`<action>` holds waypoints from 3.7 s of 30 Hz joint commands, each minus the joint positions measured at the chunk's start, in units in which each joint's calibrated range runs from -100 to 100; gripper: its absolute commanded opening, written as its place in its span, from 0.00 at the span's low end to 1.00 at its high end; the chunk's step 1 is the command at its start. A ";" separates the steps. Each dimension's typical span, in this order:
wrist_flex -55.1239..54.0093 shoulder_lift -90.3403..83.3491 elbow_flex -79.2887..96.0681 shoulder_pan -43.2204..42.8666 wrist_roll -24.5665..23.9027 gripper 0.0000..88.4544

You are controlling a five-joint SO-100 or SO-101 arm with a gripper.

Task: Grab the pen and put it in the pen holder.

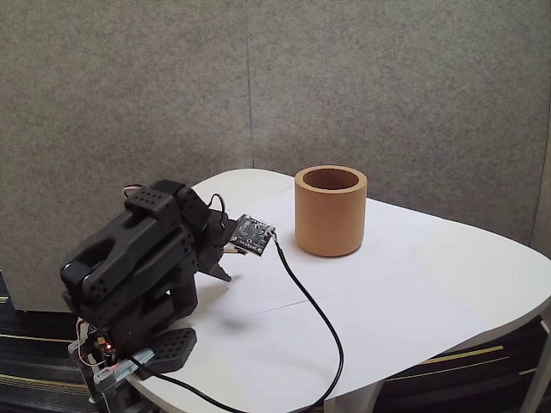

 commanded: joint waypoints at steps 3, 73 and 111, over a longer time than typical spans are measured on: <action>0.17 -0.32 -0.27 -0.15 -0.09 0.27; 12.29 59.29 -70.85 -19.99 -11.73 0.27; 5.08 93.13 -75.18 -26.94 -9.31 0.27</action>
